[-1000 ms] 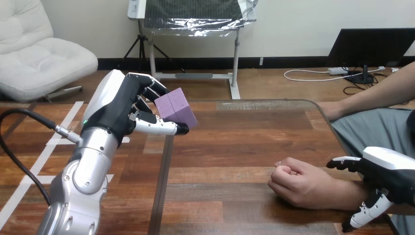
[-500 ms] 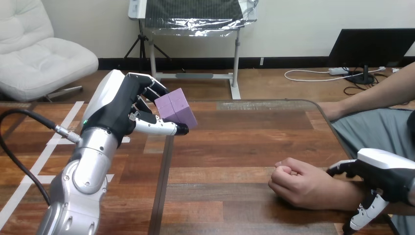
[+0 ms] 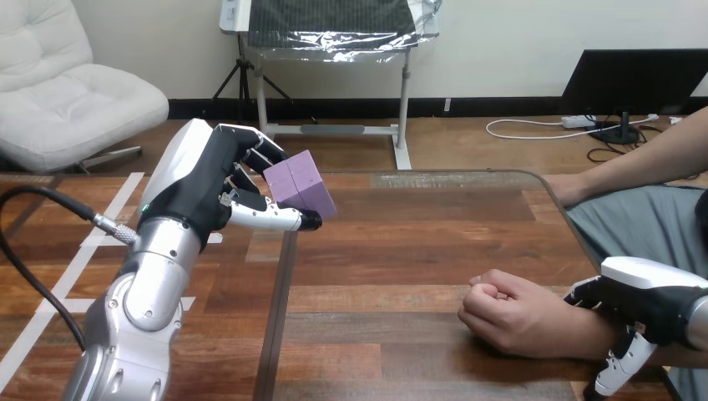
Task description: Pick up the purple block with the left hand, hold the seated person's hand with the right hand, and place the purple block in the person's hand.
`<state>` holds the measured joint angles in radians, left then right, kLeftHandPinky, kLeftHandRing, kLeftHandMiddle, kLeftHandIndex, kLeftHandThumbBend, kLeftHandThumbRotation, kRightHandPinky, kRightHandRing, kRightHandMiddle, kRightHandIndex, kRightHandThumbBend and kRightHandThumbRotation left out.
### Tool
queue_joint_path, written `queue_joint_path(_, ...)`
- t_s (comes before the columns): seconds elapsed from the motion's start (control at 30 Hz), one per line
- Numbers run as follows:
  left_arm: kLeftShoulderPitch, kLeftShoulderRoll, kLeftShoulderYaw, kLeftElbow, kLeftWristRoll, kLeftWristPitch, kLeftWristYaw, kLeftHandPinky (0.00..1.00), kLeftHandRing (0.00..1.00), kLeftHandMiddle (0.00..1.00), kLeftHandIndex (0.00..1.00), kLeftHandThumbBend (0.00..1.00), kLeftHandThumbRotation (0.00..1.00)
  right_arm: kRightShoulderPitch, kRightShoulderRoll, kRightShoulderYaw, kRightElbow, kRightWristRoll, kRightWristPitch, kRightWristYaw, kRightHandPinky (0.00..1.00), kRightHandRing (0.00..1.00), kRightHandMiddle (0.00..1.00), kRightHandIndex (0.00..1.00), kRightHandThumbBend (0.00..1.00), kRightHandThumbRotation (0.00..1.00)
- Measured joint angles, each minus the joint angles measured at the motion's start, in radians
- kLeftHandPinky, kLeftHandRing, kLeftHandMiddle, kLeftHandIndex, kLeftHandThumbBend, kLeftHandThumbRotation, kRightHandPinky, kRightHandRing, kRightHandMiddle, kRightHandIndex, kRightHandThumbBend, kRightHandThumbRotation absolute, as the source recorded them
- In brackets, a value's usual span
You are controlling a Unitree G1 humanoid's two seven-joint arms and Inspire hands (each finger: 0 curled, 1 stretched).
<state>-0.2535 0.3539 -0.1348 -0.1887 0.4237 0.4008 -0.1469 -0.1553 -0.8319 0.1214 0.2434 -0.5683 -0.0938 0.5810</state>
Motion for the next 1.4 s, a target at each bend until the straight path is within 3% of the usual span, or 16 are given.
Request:
queue_joint_path(0.47,0.0,0.0,0.002,0.0,0.0,-0.003,0.0,0.27,0.34,0.4,0.45,0.71,0.0,-0.013,0.0,0.022,0.003,-0.007,0.0,-0.003,0.42,0.57,0.65,0.68,1.0,0.08)
queue_joint_path(0.67,0.0,0.0,0.002,0.0,0.0,-0.007,0.0,0.27,0.34,0.4,0.45,0.7,0.0,-0.023,0.0,0.037,0.003,-0.018,0.01,-0.003,0.32,0.44,0.55,0.68,1.0,0.08)
queue_joint_path(0.97,0.0,0.001,0.004,-0.001,-0.001,-0.009,0.0,0.27,0.34,0.4,0.45,0.7,0.0,-0.033,0.001,0.062,0.003,-0.032,0.019,-0.003,0.27,0.37,0.49,0.65,0.98,0.09)
queue_joint_path(1.2,0.0,0.001,0.01,-0.001,-0.001,-0.01,-0.001,0.27,0.34,0.4,0.45,0.7,0.0,-0.034,0.002,0.071,0.005,-0.039,0.018,-0.017,0.16,0.23,0.35,0.6,0.95,0.07)
queue_joint_path(1.4,0.0,0.001,0.015,-0.001,-0.001,-0.01,-0.001,0.27,0.34,0.4,0.45,0.7,0.0,-0.034,0.001,0.072,0.015,-0.04,0.005,-0.04,0.1,0.17,0.29,0.56,0.93,0.05)
